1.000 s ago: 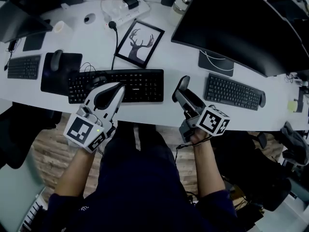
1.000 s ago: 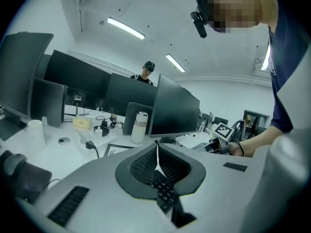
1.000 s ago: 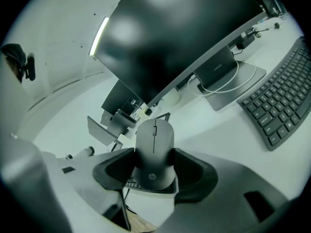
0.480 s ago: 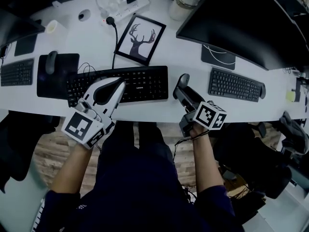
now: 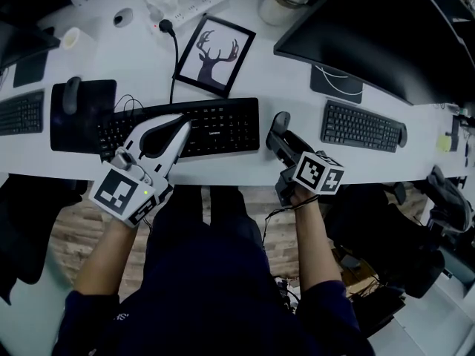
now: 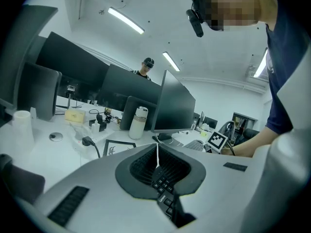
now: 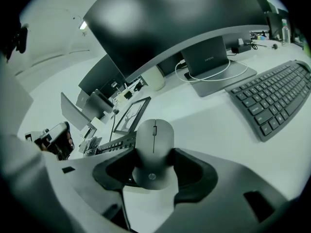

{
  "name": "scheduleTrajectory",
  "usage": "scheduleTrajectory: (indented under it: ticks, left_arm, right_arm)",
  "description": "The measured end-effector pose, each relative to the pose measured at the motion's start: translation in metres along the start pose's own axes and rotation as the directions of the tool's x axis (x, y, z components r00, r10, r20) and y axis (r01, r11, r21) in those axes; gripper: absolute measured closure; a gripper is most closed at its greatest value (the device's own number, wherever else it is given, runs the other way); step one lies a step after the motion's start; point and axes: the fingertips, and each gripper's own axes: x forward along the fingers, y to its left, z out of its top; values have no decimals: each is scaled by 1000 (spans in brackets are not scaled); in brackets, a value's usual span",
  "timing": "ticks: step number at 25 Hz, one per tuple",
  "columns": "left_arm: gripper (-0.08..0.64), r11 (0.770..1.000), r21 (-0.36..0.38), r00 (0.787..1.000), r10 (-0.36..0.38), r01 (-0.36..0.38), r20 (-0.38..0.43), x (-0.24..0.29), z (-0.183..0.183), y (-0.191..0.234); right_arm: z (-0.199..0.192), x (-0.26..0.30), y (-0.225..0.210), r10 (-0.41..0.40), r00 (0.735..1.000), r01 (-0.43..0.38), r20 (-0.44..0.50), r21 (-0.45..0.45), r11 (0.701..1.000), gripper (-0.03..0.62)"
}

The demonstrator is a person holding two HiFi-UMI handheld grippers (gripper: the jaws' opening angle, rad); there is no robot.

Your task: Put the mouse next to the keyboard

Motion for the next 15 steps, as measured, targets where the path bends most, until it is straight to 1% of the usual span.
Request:
scheduleTrajectory:
  ticks: [7,15]
  left_arm:
    - [523,1000,-10,1000,-11,11,2,5,0,3]
    - [523,1000,-12,1000,-23,23,-5,10,0,2]
  right_arm:
    - [-4,6,-7,-51,998,49,-34,-46,998,334]
    - [-6,9,-15,-112,991,104,-67,-114,988,333]
